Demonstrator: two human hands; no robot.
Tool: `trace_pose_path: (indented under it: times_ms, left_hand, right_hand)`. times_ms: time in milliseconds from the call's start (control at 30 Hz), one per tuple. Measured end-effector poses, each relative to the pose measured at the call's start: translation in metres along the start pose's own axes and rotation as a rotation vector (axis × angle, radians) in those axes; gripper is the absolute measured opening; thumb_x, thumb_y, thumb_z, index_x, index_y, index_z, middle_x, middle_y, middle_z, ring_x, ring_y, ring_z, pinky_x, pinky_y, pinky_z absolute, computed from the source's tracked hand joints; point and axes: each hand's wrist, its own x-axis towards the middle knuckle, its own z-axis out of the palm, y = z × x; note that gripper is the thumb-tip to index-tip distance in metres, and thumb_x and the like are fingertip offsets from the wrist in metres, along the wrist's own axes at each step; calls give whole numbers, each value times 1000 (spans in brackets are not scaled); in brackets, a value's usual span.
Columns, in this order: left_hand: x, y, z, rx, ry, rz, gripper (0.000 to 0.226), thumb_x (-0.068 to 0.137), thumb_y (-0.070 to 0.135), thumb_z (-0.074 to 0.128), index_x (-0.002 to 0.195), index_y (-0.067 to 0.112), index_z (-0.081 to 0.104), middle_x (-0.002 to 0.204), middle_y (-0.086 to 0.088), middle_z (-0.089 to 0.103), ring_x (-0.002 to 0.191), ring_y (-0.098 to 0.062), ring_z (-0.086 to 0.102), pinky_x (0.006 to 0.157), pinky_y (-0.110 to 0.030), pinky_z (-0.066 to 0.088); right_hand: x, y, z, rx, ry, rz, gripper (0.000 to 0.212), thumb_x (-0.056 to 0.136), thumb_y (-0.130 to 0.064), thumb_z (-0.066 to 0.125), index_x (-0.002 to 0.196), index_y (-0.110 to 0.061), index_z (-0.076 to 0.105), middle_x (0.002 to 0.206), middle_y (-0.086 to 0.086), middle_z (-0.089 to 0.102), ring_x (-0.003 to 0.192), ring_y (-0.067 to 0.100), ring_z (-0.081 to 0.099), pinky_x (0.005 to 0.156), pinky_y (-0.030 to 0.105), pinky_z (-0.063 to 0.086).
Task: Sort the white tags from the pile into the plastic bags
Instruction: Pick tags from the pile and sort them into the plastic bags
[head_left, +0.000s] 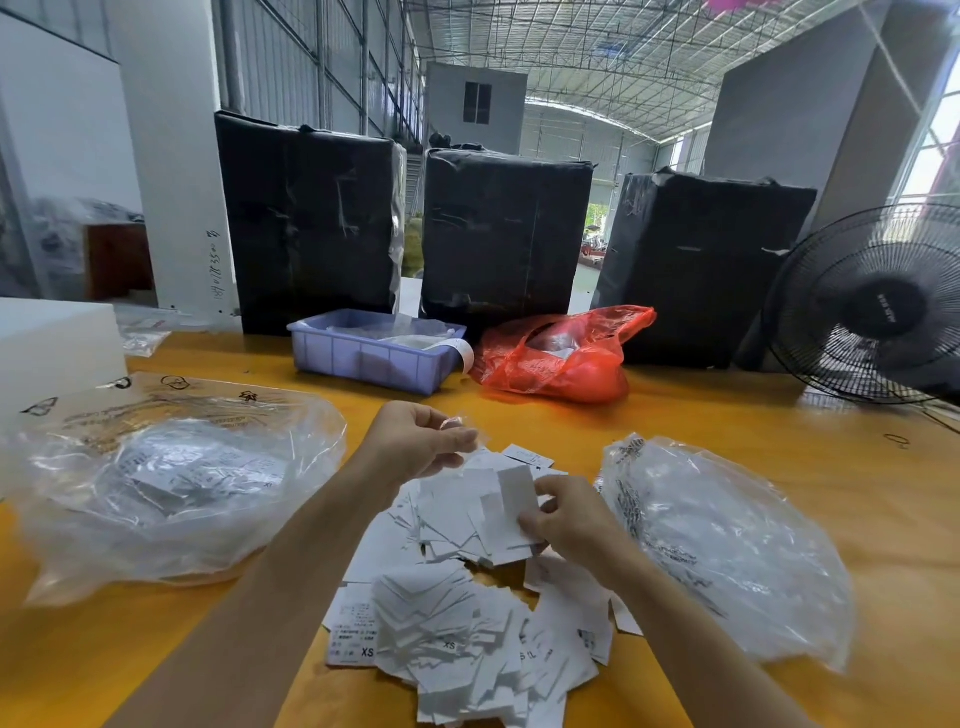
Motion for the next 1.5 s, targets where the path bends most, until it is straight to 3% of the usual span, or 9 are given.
trace_pose_path:
  times_ms: [100,200,267,367,600,800,1000,1367,1500]
  left_hand:
    - [1,-2,1,-3,-6,-11,13,76,16,77,81,11,66,63,5,72,59,-7,65,62,-21,50]
    - [1,-2,-1,-4,-1,-5,12,77,15,76,82,11,66,63,4,72,58,-6,66,64,-21,51]
    - [1,-1,-1,-14,-4,-5,13,77,15,76,82,10,66,65,3,72,59,-7,66,66,-23,51]
    - [0,0,-1,-29,-29,0,16,75,15,78,85,9,67,70,1,74,62,-8,68,67,-22,54]
    - [-6,12,3,-42,-46,3,18,71,18,80,82,9,68,68,0,73,54,-5,67,47,-13,49]
    - [-9,17,6,-54,-65,14,19,69,17,81,81,9,68,61,3,71,49,-3,64,49,-13,51]
    - [-16,22,8,-47,-152,34,18,64,19,82,76,12,71,62,1,70,49,-4,63,49,-15,52]
    - [-18,24,7,-15,-208,26,28,51,30,79,74,15,74,69,-1,73,53,-4,65,49,-13,49]
    - [-18,25,7,-14,-207,18,26,50,31,78,72,17,75,68,0,73,51,-3,64,48,-13,48]
  right_hand:
    - [1,1,-1,-5,51,-42,16,90,-8,61,103,-11,69,89,-4,65,74,10,62,61,14,47]
    - [-3,-3,-6,193,96,-159,31,79,18,56,84,-5,76,89,0,69,85,5,61,73,11,49]
    - [-6,-9,-10,420,150,-226,44,69,31,44,76,0,74,76,0,69,75,3,64,68,13,52]
    - [-7,-16,-16,528,178,-322,46,70,31,45,74,-4,74,67,0,72,62,9,68,58,16,53]
    - [-11,-30,-31,551,132,-379,55,83,18,40,74,-21,77,82,-5,74,80,7,68,64,18,52]
    - [-17,-40,-41,652,131,-393,11,82,-11,66,77,-15,75,81,1,74,74,8,67,63,19,52]
    - [-20,-47,-52,521,245,-451,25,82,-4,69,98,-21,61,93,3,72,83,12,70,63,18,53]
    - [-24,-52,-58,146,363,-530,15,81,-4,70,95,-7,69,96,4,69,89,13,66,71,18,56]
    - [-24,-52,-57,96,310,-531,17,81,-3,71,98,-5,70,96,7,70,86,14,67,71,21,57]
